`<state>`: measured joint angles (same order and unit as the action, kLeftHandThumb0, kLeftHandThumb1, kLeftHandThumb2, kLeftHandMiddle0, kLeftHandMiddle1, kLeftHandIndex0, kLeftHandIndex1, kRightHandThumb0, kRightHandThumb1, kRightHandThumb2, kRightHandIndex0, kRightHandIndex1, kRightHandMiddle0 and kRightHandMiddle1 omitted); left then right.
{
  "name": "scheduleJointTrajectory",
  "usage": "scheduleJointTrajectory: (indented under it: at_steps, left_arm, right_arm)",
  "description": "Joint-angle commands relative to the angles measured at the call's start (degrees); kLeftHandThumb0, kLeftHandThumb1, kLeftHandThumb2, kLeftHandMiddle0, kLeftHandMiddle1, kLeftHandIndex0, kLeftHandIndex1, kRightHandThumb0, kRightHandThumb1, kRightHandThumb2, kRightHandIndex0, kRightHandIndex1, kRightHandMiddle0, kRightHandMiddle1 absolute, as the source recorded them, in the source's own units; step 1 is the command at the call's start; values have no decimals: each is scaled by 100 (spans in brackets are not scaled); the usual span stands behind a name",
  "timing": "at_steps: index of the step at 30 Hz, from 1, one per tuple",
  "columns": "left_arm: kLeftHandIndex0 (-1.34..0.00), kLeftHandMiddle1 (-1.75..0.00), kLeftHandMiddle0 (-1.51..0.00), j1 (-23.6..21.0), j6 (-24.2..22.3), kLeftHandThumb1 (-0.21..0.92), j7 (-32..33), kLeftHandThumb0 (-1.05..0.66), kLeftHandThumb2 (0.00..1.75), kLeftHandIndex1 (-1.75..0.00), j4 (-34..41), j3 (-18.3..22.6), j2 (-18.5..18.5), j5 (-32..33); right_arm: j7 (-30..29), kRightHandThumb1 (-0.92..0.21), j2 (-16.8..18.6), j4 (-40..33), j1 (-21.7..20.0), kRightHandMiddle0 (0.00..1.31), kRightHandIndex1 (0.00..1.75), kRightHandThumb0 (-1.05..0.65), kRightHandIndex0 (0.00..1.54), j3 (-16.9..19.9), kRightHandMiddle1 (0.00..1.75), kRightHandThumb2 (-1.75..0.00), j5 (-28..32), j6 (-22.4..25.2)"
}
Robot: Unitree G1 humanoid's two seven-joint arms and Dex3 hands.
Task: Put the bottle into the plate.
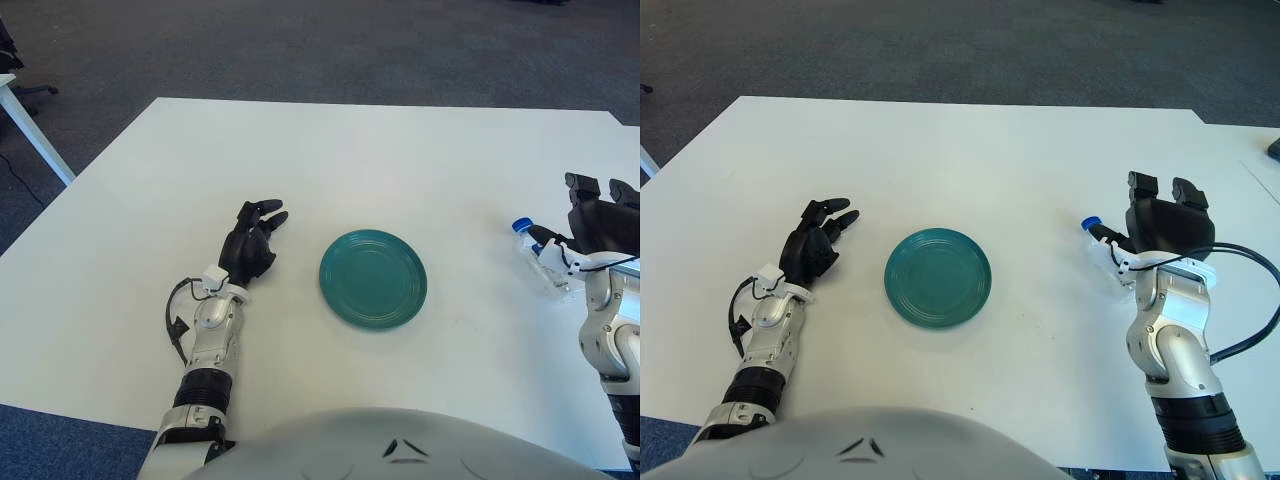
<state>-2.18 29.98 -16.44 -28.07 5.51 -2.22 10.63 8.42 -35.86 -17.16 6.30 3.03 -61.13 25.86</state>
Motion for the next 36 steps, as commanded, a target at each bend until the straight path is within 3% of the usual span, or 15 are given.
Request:
scheduleJointTrajectory:
  at_steps: [1,9,13,17,25,30,36]
  left_arm:
    - [-11,-51,-37,151,176,92,-216,-51,103,-110,-513,122,70,214]
    - [-10,-49,-36,134,259,92,-340,-52,106,-110,-578,211,-25,188]
    - [-9,-49,-36,142,-39,92,-207,-53,106,-109,-571,211,-139,42]
    - [-7,-49,-35,145,195,92,-405,-54,106,-109,-574,276,-103,229]
    - [-6,-48,-35,164,102,92,-610,-54,106,-109,-522,341,-205,329]
    - [-4,-47,-34,304,-461,92,-167,-56,105,-108,-181,230,-411,-147]
    - [0,-46,-33,411,-787,92,43,-57,102,-107,117,207,-459,-310]
  right_arm:
    - [-153,-92,165,-49,142,0,3,-105,14,45,42,-79,118,-48]
    - [-287,-92,401,-163,287,0,2,-105,14,33,39,-79,183,-84]
    - [-318,-92,500,-197,317,0,2,-105,14,23,39,-79,166,-92]
    - [-398,-92,598,-153,351,0,2,-105,14,32,41,-78,223,-117]
    - [-597,-92,757,116,316,0,2,-105,15,29,43,-78,465,-238]
    - [-690,-92,848,341,224,0,2,-105,16,19,43,-79,689,-292]
    - [-691,-92,986,544,48,0,2,-105,17,2,42,-80,789,-89]
